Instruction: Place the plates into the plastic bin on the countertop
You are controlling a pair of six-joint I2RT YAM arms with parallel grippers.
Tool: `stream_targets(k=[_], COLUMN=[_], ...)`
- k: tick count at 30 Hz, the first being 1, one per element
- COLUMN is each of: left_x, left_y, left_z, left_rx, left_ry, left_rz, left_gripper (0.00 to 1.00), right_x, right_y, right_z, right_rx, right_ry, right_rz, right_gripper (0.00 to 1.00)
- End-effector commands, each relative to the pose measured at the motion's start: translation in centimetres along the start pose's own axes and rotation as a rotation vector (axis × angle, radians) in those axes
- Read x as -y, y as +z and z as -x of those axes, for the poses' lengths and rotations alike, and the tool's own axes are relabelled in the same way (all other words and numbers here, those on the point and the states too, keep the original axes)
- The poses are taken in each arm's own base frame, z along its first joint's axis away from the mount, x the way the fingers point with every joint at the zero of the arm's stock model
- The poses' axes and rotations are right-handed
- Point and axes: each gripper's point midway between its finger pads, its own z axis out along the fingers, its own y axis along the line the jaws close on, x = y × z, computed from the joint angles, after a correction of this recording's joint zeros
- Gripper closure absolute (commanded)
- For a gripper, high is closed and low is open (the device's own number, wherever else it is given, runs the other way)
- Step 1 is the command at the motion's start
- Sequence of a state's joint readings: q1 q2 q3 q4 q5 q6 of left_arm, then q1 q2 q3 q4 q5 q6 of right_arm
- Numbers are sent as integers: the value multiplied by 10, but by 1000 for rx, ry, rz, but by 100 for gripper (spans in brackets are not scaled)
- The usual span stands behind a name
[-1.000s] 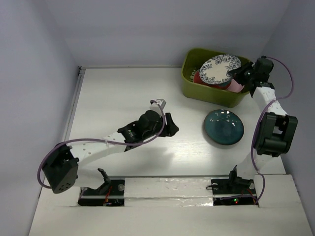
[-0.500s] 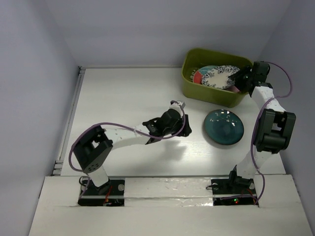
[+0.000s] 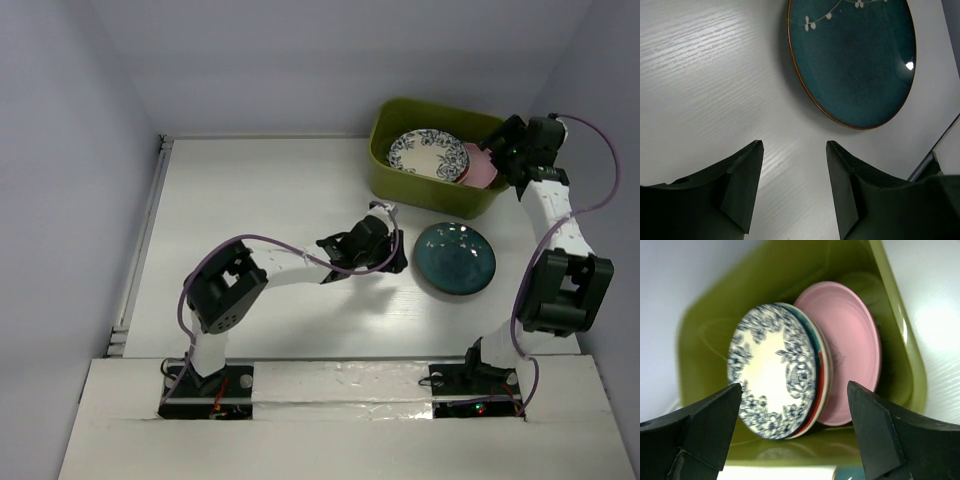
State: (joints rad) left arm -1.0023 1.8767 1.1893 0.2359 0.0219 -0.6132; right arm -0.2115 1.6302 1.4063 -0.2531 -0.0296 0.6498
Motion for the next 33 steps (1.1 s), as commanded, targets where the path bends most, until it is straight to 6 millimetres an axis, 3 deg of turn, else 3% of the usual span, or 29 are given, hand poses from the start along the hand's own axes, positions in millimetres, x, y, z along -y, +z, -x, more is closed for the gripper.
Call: stream_targets(k=[1, 3, 4, 6, 7, 8, 10, 11, 13, 14, 15, 19, 26, 29, 33], left_x=[22, 23, 22, 25, 24, 24, 21, 21, 20, 13, 12, 7, 7, 2, 2], left_y=[7, 18, 22, 33, 37, 47, 57, 66, 75, 83, 86, 101, 116, 121, 121], left_z=[22, 21, 19, 18, 16, 16, 12, 10, 7, 6, 3, 2, -15, -18, -22], left_rx=[46, 36, 26, 13, 2, -2, -22, -28, -34, -38, -41, -48, -89, -93, -103], left_ry=[24, 31, 33, 33, 35, 35, 39, 39, 23, 8, -5, -96, -212, -246, -304], left_rz=[-49, -49, -45, -52, -48, -46, -31, -32, -29, -22, -25, -82, -172, -180, -227], left_gripper=[49, 45, 44, 42, 42, 42, 42, 42, 43, 43, 44, 49, 58, 64, 100], right_x=[-11, -7, -14, -20, -12, -18, -19, -26, -39, -32, -38, -36, -29, -25, -19], right_y=[-39, -49, -66, -79, -81, -97, -104, -119, -135, -134, -147, -163, -177, -182, -191], right_z=[34, 30, 37, 38, 25, 29, 14, 15, 9, -5, -5, -23, -49, -59, -73], right_rx=[140, 155, 191, 218, 202, 230, 208, 225, 227, 203, 212, 192, 153, 138, 117], right_ry=[-13, 1, 5, 16, 29, 35, 51, 53, 63, 69, 64, 51, 31, 15, -10], right_rz=[18, 24, 53, 104, 103, 138, 191, 238, 340, 346, 391, 442, 493, 504, 516], right_gripper=[9, 13, 15, 23, 26, 32, 36, 41, 42, 42, 42, 42, 42, 42, 42])
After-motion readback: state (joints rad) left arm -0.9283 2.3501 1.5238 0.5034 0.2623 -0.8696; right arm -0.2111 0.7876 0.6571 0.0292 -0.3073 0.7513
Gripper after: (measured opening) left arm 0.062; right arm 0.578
